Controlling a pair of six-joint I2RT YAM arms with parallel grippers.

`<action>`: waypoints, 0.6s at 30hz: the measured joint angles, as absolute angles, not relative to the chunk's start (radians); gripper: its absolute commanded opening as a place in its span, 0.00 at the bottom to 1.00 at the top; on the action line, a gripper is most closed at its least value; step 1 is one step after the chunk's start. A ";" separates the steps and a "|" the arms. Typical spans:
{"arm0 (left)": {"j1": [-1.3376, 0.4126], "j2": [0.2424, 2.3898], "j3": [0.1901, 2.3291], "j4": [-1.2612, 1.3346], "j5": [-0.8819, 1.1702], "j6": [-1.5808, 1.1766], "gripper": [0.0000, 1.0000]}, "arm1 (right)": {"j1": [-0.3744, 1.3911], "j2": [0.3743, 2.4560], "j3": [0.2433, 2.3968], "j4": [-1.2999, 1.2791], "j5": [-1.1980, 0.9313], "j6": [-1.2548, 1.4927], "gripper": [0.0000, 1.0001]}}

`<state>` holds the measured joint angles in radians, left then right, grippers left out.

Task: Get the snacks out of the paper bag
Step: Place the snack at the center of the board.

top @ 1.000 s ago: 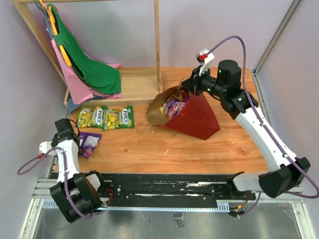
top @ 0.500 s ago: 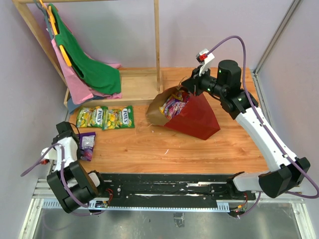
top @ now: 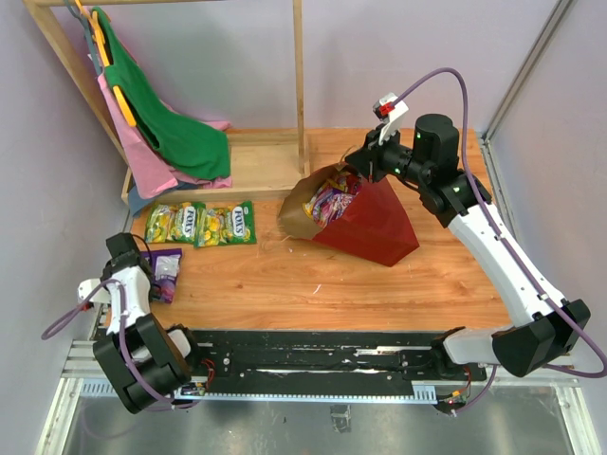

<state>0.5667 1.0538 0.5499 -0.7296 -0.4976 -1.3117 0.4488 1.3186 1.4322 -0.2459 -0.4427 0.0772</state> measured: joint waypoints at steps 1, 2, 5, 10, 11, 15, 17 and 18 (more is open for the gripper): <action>0.567 1.060 0.550 -0.723 -0.499 -1.302 0.09 | 0.449 1.319 1.432 -0.246 -0.443 0.077 0.01; 0.566 1.077 0.553 -0.715 -0.500 -1.285 0.10 | 0.449 1.319 1.432 -0.246 -0.443 0.077 0.01; 0.567 1.137 0.565 -0.692 -0.495 -1.237 0.13 | 0.449 1.319 1.432 -0.246 -0.444 0.077 0.01; 0.568 1.213 0.580 -0.629 -0.439 -1.163 0.85 | 0.449 1.320 1.432 -0.245 -0.445 0.077 0.01; 0.569 1.222 0.581 -0.619 -0.424 -1.143 0.97 | 0.449 1.320 1.432 -0.245 -0.445 0.077 0.01; 0.570 1.224 0.583 -0.586 -0.383 -1.103 1.00 | 0.449 1.325 1.433 -0.245 -0.446 0.077 0.01; 0.570 1.210 0.583 -0.585 -0.370 -1.085 1.00 | 0.449 1.330 1.433 -0.244 -0.447 0.077 0.01; 0.570 1.199 0.583 -0.588 -0.366 -1.080 1.00 | 0.449 1.333 1.433 -0.244 -0.449 0.078 0.01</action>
